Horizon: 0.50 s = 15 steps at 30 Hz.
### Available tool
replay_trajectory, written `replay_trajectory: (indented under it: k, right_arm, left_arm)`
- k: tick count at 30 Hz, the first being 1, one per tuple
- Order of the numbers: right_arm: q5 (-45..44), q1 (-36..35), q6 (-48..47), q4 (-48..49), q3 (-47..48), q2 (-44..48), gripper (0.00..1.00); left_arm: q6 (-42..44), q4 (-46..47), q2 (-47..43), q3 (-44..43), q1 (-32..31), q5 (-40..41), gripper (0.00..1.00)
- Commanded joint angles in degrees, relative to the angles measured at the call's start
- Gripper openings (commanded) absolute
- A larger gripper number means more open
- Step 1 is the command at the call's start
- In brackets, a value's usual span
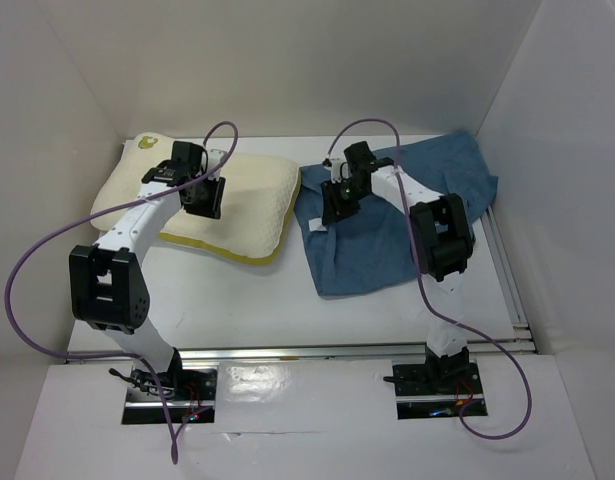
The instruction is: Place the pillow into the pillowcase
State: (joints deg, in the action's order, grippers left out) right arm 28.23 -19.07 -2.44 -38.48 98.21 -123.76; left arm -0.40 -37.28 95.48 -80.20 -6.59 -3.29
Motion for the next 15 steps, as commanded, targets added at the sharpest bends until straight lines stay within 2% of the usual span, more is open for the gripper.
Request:
replay_trajectory:
  k: [1, 6, 9, 15]
  right_arm:
    - [-2.7, -1.7, 1.2, 0.0, 2.9, -1.4, 0.45]
    - [-9.0, -2.2, 1.2, 1.4, 2.3, -1.9, 0.44]
    - [-13.4, -2.2, 1.2, 3.5, 0.3, -1.9, 0.37]
    - [-15.2, -2.2, 1.2, 6.1, -2.2, -0.3, 0.03]
  left_arm:
    - [-0.4, 0.8, -1.8, 0.1, -0.2, 0.1, 0.46]
    - [-0.4, 0.3, -2.3, 0.1, -0.2, -0.4, 0.46]
    - [-0.4, -0.2, -2.3, 0.1, -0.2, -1.0, 0.47]
    - [0.1, -0.3, -2.8, 0.1, -0.2, -2.2, 0.56]
